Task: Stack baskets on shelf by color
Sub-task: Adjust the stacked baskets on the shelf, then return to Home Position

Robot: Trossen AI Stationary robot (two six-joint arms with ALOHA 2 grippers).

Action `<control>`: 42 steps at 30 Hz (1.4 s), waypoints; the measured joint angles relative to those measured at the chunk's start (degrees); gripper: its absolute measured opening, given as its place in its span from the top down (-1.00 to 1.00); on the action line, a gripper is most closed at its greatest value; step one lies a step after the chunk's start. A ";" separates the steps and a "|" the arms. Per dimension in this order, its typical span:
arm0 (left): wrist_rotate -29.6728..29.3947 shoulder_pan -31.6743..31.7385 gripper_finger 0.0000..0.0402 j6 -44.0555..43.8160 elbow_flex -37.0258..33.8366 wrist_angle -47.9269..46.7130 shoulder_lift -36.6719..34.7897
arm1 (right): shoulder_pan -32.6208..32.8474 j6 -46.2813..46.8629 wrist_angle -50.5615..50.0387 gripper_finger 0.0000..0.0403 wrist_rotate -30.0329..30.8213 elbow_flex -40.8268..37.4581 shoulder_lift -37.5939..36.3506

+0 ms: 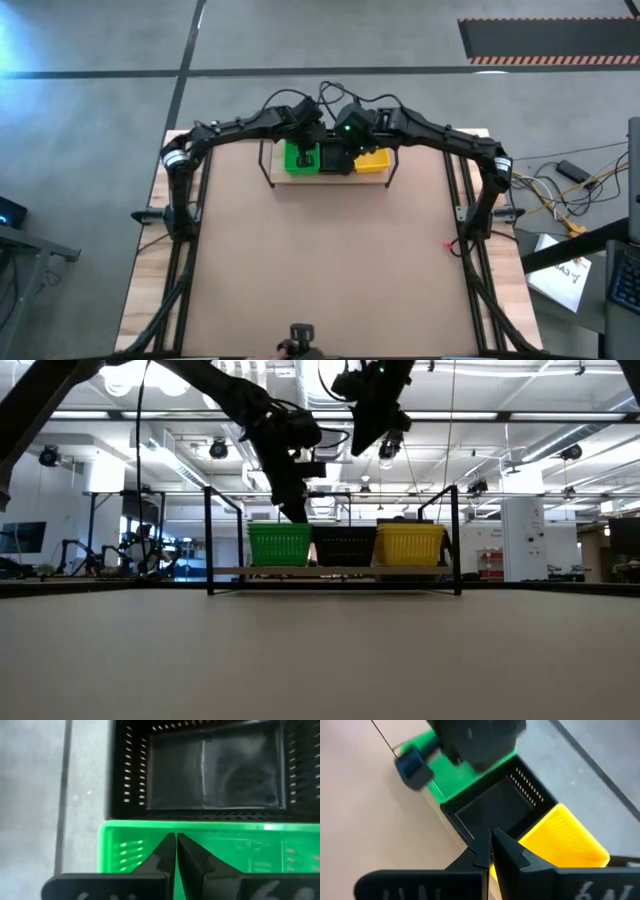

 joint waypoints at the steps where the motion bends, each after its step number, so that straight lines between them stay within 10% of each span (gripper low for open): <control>1: -0.43 -0.02 1.00 0.01 0.00 -0.05 -0.78 | 0.00 0.88 0.06 0.96 0.03 -0.82 0.06; 25: -1.03 -1.40 1.00 -6.16 -5.25 -2.02 -19.70 | -6.78 15.84 -13.46 0.96 4.88 3.98 19.21; 42: -0.91 -1.80 1.00 -5.67 -6.69 -2.75 -23.29 | -6.69 17.05 -12.88 0.96 2.89 7.36 14.72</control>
